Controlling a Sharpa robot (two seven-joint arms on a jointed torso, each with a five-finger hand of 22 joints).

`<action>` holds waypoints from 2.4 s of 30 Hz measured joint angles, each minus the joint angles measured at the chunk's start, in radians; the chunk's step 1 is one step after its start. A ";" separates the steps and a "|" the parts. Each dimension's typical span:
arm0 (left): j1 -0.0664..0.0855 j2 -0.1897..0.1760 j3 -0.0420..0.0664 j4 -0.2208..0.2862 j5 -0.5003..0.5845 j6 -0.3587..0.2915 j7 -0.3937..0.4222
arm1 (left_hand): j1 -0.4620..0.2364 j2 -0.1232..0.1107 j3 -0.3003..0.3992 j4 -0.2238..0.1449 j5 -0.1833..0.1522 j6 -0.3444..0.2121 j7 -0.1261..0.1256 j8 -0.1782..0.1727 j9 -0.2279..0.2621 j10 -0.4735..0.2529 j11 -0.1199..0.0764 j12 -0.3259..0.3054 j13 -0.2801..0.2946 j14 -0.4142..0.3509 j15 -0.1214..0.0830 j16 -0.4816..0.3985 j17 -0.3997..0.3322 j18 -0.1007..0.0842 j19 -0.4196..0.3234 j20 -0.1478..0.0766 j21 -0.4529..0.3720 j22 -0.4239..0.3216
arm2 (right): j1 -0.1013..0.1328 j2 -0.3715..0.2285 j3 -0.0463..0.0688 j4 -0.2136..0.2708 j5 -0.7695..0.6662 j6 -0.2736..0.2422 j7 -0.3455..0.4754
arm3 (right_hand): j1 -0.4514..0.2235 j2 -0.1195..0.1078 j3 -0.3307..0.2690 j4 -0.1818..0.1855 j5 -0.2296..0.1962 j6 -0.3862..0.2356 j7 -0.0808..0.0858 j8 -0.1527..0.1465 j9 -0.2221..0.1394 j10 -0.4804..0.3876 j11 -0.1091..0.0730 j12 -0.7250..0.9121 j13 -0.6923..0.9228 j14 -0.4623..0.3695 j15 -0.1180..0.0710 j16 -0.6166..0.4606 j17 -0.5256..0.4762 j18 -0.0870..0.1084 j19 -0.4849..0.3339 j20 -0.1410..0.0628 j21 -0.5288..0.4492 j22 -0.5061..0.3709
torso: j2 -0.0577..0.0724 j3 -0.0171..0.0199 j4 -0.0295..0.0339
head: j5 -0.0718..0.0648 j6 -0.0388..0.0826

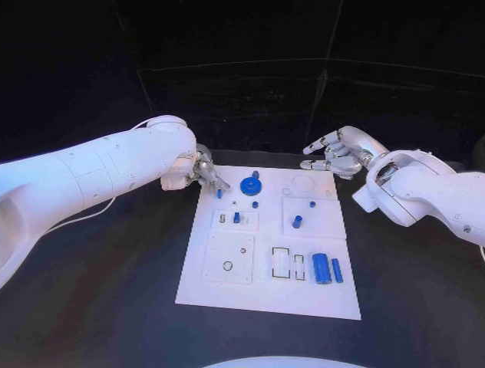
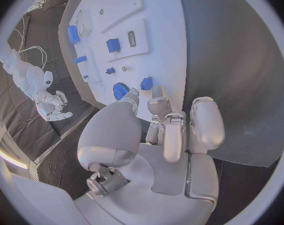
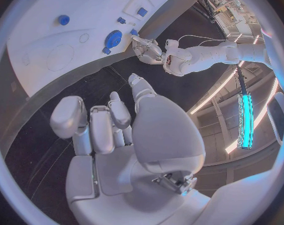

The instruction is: Assemble the parts on the task board

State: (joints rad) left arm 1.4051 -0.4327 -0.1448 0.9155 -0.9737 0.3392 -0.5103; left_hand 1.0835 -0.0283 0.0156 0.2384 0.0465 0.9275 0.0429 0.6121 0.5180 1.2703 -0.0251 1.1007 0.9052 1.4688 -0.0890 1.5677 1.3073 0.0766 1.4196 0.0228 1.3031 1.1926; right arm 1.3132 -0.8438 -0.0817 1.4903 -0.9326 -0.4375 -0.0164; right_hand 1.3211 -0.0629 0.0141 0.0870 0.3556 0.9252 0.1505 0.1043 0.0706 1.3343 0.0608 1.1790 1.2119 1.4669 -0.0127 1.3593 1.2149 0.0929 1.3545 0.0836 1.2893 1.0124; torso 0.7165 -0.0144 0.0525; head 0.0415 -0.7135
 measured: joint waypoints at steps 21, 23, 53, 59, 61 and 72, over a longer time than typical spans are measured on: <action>-0.002 0.006 0.000 0.000 -0.001 0.008 0.000 | 0.043 0.020 -0.007 -0.018 0.000 0.003 0.003 0.000 -0.007 0.000 0.000 0.000 -0.001 0.000 0.000 0.000 0.000 0.000 0.000 0.000 0.000 0.003 | 0.000 0.004 0.000 -0.002 0.000 0.000 0.001 | 0.000 0.000 0.000 0.000 0.000 0.000 0.000 0.000 0.000 0.000 0.000 0.000 0.000 0.000 0.000 0.000 0.000 0.000 0.000 0.000 0.000 0.000 | 0.000 0.0001 0.0009 | 0.000 -0.006; -0.002 0.006 0.000 0.001 -0.001 0.009 0.000 | 0.043 0.020 -0.007 -0.018 0.000 0.003 0.003 0.000 -0.007 0.000 0.000 0.000 -0.001 0.000 0.000 0.000 0.000 0.000 0.000 0.000 0.000 0.003 | 0.000 0.004 0.000 -0.002 0.000 0.000 0.001 | 0.000 0.000 0.000 0.000 0.000 0.000 0.000 0.000 0.000 0.000 0.000 0.000 0.000 0.000 0.000 0.000 0.000 0.000 0.000 0.000 0.000 0.000 | 0.000 0.0002 0.0009 | 0.000 -0.006; -0.001 0.001 0.001 0.012 0.003 0.014 0.017 | 0.253 0.112 0.126 -0.137 -0.005 -0.008 -0.003 -0.024 -0.032 0.001 -0.008 -0.002 -0.012 0.000 0.000 0.000 0.000 0.000 0.003 -0.003 0.004 0.010 | 0.000 0.006 0.000 -0.006 0.000 0.000 0.000 | 0.000 0.000 0.000 0.000 -0.001 0.000 0.000 0.000 0.000 0.000 0.000 0.000 0.000 0.000 0.000 0.000 0.000 0.000 0.000 0.000 -0.004 0.000 | 0.000 0.0000 0.0011 | -0.001 -0.012; -0.003 -0.026 0.000 0.042 0.021 0.004 0.030 | 0.255 0.114 0.143 -0.120 -0.002 -0.010 -0.001 -0.019 -0.034 0.000 -0.007 -0.007 -0.015 0.000 0.000 0.000 0.000 0.000 0.003 -0.003 0.004 0.009 | 0.000 0.006 0.000 -0.007 0.000 0.001 0.000 | 0.000 0.000 0.000 0.000 0.004 0.000 0.000 0.000 0.000 0.000 0.000 0.000 0.000 0.000 0.000 0.000 0.000 0.000 0.000 0.000 -0.004 -0.001 | 0.000 -0.0001 0.0005 | 0.000 -0.014; -0.003 -0.040 0.000 0.059 0.031 -0.004 0.033 | 0.255 0.114 0.150 -0.113 -0.002 -0.009 -0.002 -0.019 -0.034 0.000 -0.007 -0.007 -0.016 0.000 0.000 0.000 0.000 0.000 0.003 -0.003 0.004 0.009 | 0.000 0.006 0.000 -0.008 0.000 0.002 0.000 | 0.000 0.000 0.000 0.000 0.004 0.000 0.000 0.000 0.000 0.000 0.000 0.000 0.000 0.000 0.000 0.000 0.000 0.000 0.000 0.000 -0.004 -0.001 | 0.000 -0.0001 0.0007 | 0.000 -0.014; 0.002 -0.138 0.001 0.199 0.080 -0.074 0.034 | 0.203 0.071 0.250 -0.108 -0.002 -0.007 -0.004 0.001 -0.028 0.007 -0.007 -0.007 -0.023 0.000 0.000 0.000 0.000 0.000 0.003 -0.003 0.004 0.009 | 0.000 0.005 0.000 -0.011 0.000 0.003 -0.001 | 0.000 0.000 0.000 0.000 0.004 0.000 0.000 0.000 0.000 0.000 0.000 0.000 0.000 0.000 0.000 0.000 0.000 0.000 0.000 0.000 -0.004 -0.001 | -0.001 -0.0001 0.0029 | 0.000 -0.013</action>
State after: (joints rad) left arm 1.4075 -0.5704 -0.1438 1.1141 -0.8933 0.2650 -0.4758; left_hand 1.2864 0.0425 0.2653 0.1307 0.0444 0.9202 0.0389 0.6135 0.4898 1.2778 -0.0324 1.0939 0.8826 1.4687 -0.0889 1.5677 1.3073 0.0766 1.4229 0.0193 1.3068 1.2016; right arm 1.3132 -0.8387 -0.0816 1.4791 -0.9326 -0.4342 -0.0172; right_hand 1.3211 -0.0629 0.0143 0.0868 0.3591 0.9252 0.1505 0.1043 0.0705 1.3343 0.0608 1.1792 1.2122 1.4669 -0.0127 1.3593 1.2151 0.0930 1.3545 0.0836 1.2855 1.0116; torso 0.7150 -0.0145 0.0554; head 0.0410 -0.7261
